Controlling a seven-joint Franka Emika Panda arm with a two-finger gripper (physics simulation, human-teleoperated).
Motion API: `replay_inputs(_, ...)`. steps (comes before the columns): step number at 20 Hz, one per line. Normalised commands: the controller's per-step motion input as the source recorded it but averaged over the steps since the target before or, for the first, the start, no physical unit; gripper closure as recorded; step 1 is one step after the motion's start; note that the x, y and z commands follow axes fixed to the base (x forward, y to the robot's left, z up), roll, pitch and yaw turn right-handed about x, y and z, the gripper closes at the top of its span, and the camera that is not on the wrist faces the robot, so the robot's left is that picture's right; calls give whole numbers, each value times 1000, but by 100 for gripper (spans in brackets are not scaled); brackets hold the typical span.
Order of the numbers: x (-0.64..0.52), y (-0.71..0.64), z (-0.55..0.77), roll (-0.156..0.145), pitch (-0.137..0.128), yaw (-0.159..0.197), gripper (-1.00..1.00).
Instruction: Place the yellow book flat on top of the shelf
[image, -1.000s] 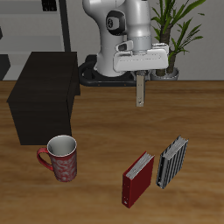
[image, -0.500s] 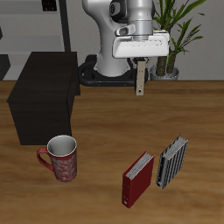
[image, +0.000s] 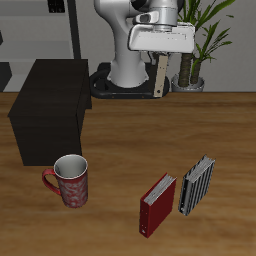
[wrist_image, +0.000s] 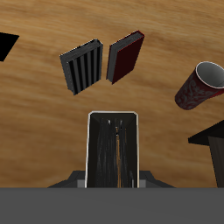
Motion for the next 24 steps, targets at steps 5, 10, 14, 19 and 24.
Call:
replay_inputs(5, -3, -344, 129, -107, 6, 6, 100)
replay_inputs(10, 3, -433, 136, -128, -19, 22, 100)
replay_inputs(14, -21, -352, 200, -81, -34, 37, 100)
replay_inputs(19, -75, -534, 355, -144, -58, -21, 100)
replay_inputs(24, -95, -468, 306, -125, -65, -10, 100)
